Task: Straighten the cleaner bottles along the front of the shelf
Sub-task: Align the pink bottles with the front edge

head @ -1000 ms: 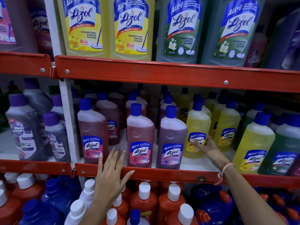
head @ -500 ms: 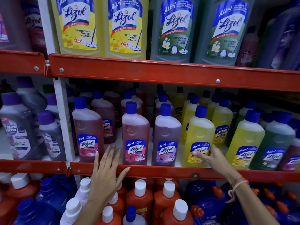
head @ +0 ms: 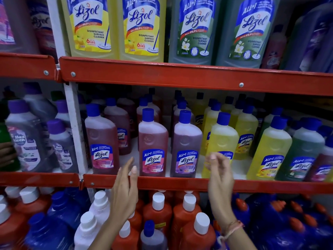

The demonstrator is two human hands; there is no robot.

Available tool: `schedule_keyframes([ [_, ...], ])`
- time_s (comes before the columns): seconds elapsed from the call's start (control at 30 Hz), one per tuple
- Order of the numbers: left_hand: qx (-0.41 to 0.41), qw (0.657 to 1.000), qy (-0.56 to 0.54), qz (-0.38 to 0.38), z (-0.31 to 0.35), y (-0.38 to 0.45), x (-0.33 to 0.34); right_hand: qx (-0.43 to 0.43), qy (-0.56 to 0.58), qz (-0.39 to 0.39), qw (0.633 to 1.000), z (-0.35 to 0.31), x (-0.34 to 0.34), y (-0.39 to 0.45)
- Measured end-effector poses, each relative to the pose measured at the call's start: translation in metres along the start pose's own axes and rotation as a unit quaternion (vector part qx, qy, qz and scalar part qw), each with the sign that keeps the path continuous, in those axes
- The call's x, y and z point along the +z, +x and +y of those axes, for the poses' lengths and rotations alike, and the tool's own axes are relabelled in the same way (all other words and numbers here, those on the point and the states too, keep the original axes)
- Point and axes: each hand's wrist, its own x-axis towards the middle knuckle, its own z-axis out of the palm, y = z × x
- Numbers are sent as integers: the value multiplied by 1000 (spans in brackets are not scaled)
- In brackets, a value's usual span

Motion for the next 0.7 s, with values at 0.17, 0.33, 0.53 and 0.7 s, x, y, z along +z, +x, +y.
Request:
schedule_keyframes([
  [0.17, -52, 990, -116, -53, 27, 9, -2, 119, 14, -247, 962, -3, 51, -31],
  [0.33, -92, 980, -157, -79, 26, 16, -1, 181, -67, -298, 935, -9, 79, -36],
  [0.53, -89, 976, -161, -114, 27, 14, -6, 173, -98, -297, 934, -10, 84, -34],
  [0.7, -95, 978, -153, -101, 36, 15, -16, 157, -128, -353, 914, -24, 85, -36],
])
